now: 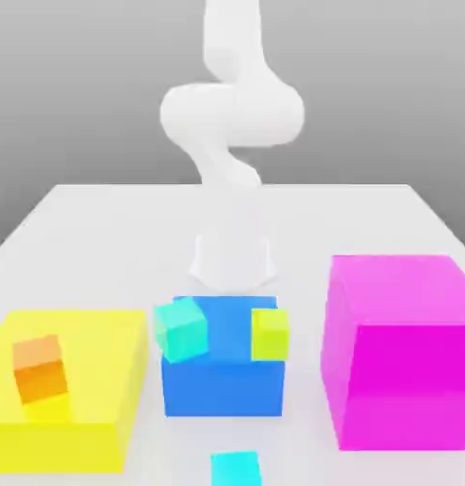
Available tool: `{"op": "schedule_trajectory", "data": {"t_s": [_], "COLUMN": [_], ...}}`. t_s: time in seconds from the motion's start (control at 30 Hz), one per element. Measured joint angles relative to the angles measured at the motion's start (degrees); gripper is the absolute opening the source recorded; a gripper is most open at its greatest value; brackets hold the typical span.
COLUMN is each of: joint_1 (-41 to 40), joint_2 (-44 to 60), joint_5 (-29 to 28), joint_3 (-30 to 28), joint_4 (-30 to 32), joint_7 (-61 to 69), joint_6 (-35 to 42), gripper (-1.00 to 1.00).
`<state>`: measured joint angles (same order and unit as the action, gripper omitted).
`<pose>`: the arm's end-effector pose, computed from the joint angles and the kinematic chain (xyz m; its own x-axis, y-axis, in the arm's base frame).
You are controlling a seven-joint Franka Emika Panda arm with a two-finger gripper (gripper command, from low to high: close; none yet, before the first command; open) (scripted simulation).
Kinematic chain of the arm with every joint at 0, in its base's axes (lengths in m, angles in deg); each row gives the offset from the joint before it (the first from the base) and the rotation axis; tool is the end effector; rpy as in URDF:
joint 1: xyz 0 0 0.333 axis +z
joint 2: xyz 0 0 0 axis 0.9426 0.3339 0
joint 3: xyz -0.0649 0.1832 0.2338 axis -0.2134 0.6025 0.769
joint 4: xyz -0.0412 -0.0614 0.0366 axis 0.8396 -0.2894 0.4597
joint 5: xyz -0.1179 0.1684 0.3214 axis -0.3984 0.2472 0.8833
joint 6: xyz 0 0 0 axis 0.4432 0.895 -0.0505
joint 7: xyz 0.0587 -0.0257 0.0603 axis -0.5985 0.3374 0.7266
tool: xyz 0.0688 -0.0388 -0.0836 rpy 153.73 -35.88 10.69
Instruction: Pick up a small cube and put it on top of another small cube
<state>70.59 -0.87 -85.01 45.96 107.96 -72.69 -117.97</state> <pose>0.3815 0.0003 0.6645 0.5217 -0.7107 0.4720 -0.5281 -0.7035 -0.4756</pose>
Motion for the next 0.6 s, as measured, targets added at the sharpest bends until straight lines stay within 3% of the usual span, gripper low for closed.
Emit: {"op": "schedule_trajectory", "data": {"t_s": [0.6], "joint_1": [0.5], "joint_2": [37.7], "joint_5": [-0.3], "joint_3": [-0.3], "joint_4": [1.6], "joint_7": [3.4], "joint_6": [-12.2], "gripper": [0.00]}}
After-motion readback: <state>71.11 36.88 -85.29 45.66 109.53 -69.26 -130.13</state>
